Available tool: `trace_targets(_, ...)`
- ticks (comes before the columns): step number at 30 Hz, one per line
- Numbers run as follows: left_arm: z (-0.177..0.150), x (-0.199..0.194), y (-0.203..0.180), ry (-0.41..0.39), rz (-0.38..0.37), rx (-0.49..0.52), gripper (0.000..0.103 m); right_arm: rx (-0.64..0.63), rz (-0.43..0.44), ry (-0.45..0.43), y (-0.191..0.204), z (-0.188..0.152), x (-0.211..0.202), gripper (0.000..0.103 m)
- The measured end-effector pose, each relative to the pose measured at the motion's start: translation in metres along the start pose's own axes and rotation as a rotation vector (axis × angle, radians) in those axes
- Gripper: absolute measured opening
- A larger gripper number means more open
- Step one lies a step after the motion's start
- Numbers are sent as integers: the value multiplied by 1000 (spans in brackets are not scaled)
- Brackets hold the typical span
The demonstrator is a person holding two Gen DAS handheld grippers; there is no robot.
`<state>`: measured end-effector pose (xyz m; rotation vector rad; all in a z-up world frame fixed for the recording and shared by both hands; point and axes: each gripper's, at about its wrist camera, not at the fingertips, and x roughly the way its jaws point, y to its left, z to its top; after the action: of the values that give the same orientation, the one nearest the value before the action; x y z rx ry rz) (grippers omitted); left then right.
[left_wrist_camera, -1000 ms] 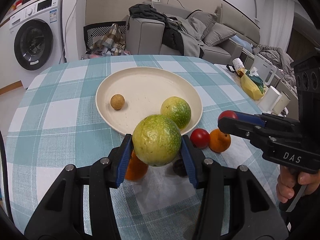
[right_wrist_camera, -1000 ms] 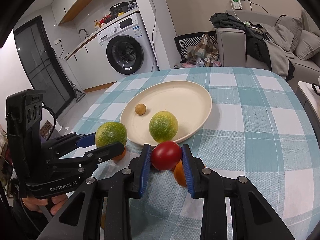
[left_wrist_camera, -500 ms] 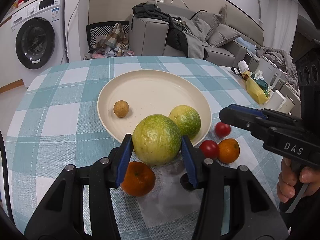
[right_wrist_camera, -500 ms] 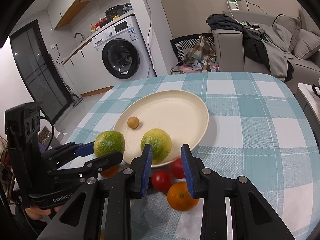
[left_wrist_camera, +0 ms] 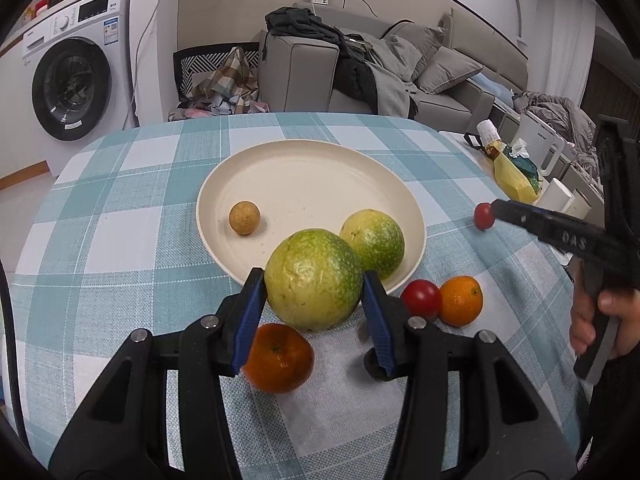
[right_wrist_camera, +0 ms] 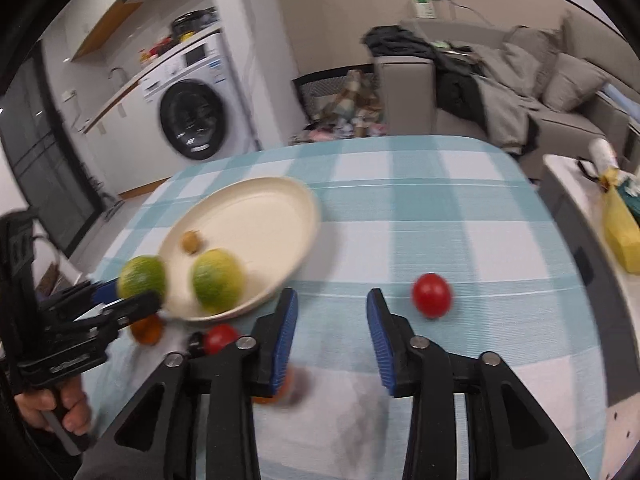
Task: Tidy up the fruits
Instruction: 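Lift yellow-green fruit toward the plate with left tool while right tool carries the tomato, then set yellow-green fruit on the plate with left tool while right tool drops the tomato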
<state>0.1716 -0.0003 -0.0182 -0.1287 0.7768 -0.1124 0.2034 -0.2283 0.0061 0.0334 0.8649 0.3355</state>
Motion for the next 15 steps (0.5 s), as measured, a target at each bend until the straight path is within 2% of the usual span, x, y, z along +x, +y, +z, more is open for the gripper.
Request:
trace_targets(6, 3, 4, 3, -3, 11, 3, 45, 74, -123, 27, -50, 9, 16, 48)
trace_targets(8, 5, 7, 4, -2, 12, 2, 45, 80, -114, 38, -58, 12, 22, 48)
trace_targets(13, 8, 12, 4, 6, 18, 7, 45, 105, -157, 69, -72, 26, 49, 48)
trace_targets(15, 8, 13, 4, 6, 18, 6, 45, 103, -173, 89, -73, 25, 57, 43)
